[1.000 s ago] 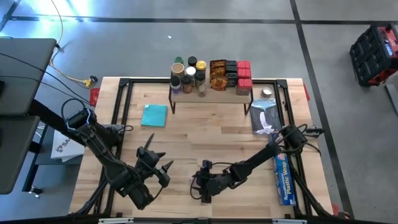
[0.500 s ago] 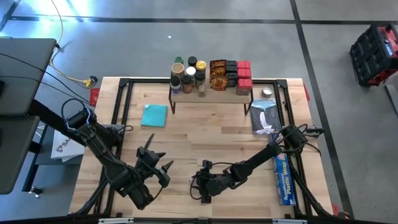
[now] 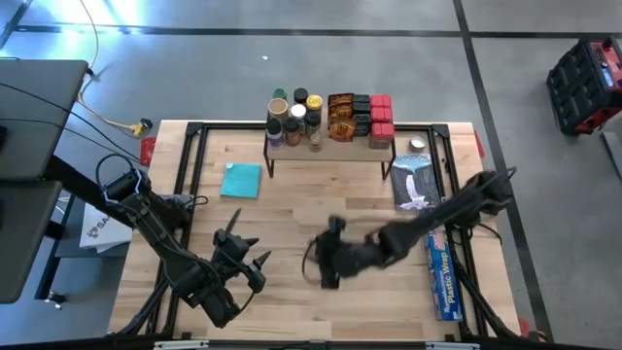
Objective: Shelf spices
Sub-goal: Put the brown seasoning bottle on the shelf
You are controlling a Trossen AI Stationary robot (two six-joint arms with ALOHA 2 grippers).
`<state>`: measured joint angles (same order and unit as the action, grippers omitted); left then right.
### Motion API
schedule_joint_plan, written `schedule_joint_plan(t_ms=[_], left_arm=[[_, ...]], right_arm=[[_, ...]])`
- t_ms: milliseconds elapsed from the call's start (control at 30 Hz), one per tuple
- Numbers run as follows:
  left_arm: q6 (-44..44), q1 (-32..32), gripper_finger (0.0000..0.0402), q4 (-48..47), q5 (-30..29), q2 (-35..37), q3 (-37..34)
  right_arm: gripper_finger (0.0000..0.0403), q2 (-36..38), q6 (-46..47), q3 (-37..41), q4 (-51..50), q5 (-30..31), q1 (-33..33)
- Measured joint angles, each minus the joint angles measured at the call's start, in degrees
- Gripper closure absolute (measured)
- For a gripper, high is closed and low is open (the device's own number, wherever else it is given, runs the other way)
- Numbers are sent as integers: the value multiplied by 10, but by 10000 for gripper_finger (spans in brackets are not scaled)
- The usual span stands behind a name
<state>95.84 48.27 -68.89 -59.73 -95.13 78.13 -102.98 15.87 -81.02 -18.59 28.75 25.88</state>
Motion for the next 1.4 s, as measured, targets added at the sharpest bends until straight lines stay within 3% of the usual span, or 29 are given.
schedule_joint_plan(t_ms=[133, 267, 500, 700, 933, 1400], left_arm=[[-4, 0, 170, 1, -4, 0, 0], [-5, 0, 170, 2, -11, 0, 0], [-20, 0, 170, 17, -26, 0, 0], [-25, 0, 170, 30, -26, 0, 0], [-26, 0, 170, 31, -26, 0, 0], [-50, 1, 170, 60, -25, 0, 0]], right_arm=[[242, 74, -53, -10, -81, -7, -74], [242, 115, -108, -10, -120, -58, -177], [242, 109, -202, -9, -123, -175, -341], [242, 105, -224, -9, -116, -219, -428], [238, 105, -220, -9, -119, -285, -473], [229, 104, -223, 27, -106, -284, -474]])
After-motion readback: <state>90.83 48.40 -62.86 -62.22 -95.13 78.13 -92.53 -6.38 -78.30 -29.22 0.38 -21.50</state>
